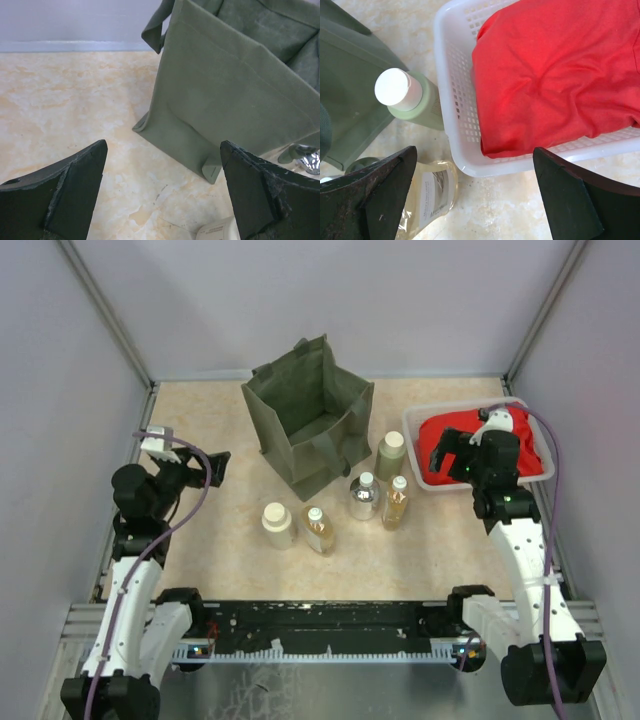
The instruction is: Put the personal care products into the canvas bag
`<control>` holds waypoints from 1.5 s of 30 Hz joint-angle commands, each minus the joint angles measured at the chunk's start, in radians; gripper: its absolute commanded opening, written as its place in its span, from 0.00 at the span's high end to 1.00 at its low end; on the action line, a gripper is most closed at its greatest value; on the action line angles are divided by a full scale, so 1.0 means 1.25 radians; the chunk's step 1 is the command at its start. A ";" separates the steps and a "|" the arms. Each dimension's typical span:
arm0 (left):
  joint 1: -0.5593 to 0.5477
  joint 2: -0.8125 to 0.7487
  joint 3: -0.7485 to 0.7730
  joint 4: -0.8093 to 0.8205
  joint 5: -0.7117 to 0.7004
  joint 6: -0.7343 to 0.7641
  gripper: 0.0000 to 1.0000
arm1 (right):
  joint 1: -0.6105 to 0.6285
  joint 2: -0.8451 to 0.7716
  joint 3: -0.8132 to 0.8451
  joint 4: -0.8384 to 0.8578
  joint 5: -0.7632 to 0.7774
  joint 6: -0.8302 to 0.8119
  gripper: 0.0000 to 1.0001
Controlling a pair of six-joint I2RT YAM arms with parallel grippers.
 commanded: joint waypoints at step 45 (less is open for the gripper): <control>-0.244 0.777 0.834 -0.382 -0.204 0.142 0.00 | 0.004 0.046 0.049 -0.010 0.026 -0.048 0.01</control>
